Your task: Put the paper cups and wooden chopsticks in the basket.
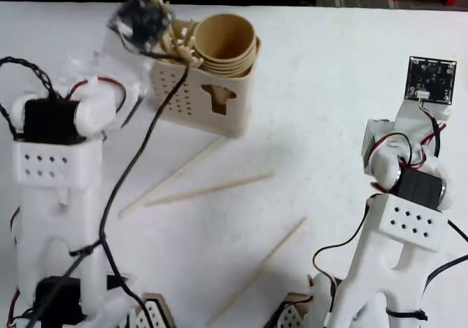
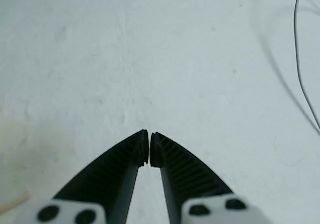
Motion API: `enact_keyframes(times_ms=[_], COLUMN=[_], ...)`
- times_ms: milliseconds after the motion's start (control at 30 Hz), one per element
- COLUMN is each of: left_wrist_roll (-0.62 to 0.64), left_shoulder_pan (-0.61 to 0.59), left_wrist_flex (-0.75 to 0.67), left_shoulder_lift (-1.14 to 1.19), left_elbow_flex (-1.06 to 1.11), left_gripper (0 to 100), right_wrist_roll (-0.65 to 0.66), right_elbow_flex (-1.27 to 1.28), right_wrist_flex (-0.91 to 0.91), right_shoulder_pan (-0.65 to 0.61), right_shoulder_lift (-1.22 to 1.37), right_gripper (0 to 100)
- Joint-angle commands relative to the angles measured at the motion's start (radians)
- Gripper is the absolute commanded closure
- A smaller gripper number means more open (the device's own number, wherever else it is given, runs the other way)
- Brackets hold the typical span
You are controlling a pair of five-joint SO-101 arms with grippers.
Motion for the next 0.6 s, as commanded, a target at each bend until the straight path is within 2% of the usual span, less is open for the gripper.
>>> enact_keyframes(times_ms=[0,167,300,467,567], left_wrist_roll=[0.152,0.287,0.442,0.609,0.638], left_shoulder_pan=[0.062,0.081,0.077,0.071,0.076], left_wrist_flex=[-0.181,-0.468,-0.661,-0.83,-0.87], left_shoulder_lift=[-0.047,-0.012,0.081,0.216,0.289], left_elbow_flex=[-0.13,-0.129,-0.129,-0.129,-0.129], left_gripper=[98,98,98,98,98], right_wrist_roll=[-0.002,-0.002,-0.002,-0.002,-0.002], right_elbow_flex=[-0.006,-0.006,-0.006,-0.006,-0.006], right_wrist_flex=[-0.016,-0.016,-0.016,-0.016,-0.016], right_shoulder_pan=[-0.01,-0.01,-0.01,-0.01,-0.01], right_shoulder_lift=[-0.025,-0.025,-0.025,-0.025,-0.025], right_gripper=[97.8,97.8,97.8,97.8,97.8])
